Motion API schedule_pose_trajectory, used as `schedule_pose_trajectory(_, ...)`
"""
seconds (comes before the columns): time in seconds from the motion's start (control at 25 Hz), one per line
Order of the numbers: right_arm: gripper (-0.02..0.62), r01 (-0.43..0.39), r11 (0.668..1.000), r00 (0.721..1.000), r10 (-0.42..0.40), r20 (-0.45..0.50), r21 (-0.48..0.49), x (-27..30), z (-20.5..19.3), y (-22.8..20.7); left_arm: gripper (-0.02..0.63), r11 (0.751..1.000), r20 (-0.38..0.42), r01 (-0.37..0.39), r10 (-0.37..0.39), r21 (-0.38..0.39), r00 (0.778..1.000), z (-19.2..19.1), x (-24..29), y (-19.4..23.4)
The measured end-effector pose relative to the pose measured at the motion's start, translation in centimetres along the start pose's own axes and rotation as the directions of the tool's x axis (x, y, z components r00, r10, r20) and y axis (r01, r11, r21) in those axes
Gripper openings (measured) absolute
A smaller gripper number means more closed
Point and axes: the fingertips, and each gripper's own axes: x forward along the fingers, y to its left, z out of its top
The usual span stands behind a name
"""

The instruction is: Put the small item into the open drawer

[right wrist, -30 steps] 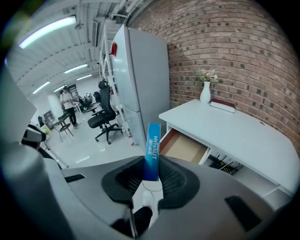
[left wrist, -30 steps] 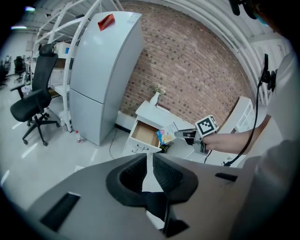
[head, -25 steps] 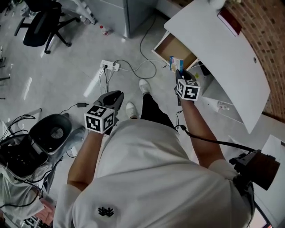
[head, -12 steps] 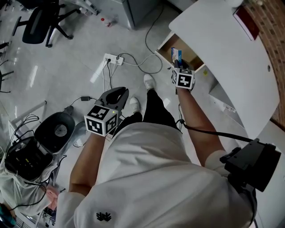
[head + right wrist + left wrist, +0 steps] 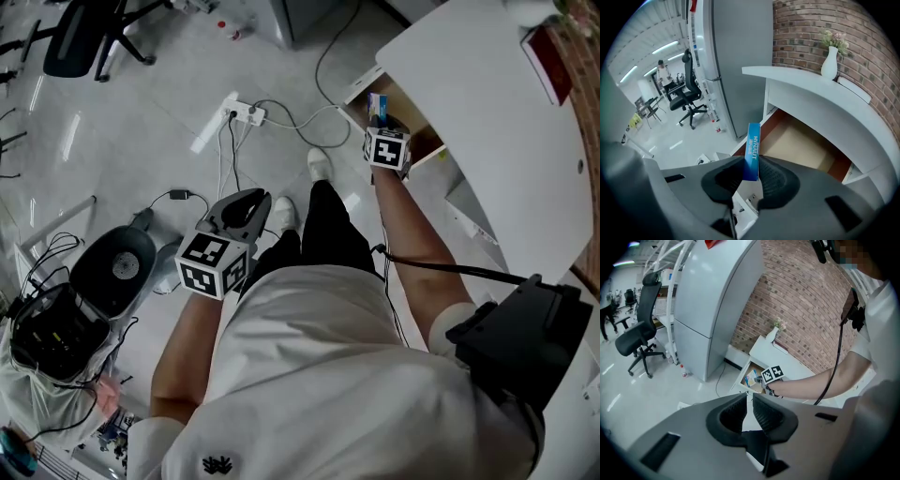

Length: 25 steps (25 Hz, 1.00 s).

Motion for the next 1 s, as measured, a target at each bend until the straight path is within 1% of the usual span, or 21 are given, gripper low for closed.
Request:
schedule_pose_trajectory(0.16,0.111,0.012,1.0,1.0,-0.012,-0.026,-0.007,2.6,0.3,0.4,0.054,0.999,0.001,-0.016,0.016,-0.03,1.0,-0.3,0.3,1.4)
schedule_pose_trajectory(0.28,0.111,0.038,0.999,0.998,-0.039,-0.046,-0.013,3.8,0.4,0.6,0.054,0.998,-0.002,-0.024,0.024,-0.052,1.0,-0.8,0.5,2.2)
schedule_pose_trajectory(0.48,0.112,0.033,0.999,0.997,-0.035,-0.065,-0.037,6.4,-0.5,1.4,0.054,0.996,-0.004,-0.04,0.04,-0.078,0.999,-1.4,0.4,3.3)
schedule_pose_trajectory(0.68,0.115,0.043,0.997,0.996,-0.048,-0.072,-0.07,7.2,-0.5,1.8,0.054,0.991,-0.012,-0.071,0.07,-0.11,0.997,-2.1,0.1,5.2)
schedule_pose_trajectory(1.0,0.13,0.009,0.999,0.992,-0.014,-0.123,-0.037,7.6,-1.3,2.2,0.054,0.99,-0.01,-0.074,0.073,-0.123,0.997,-2.1,0.3,6.0)
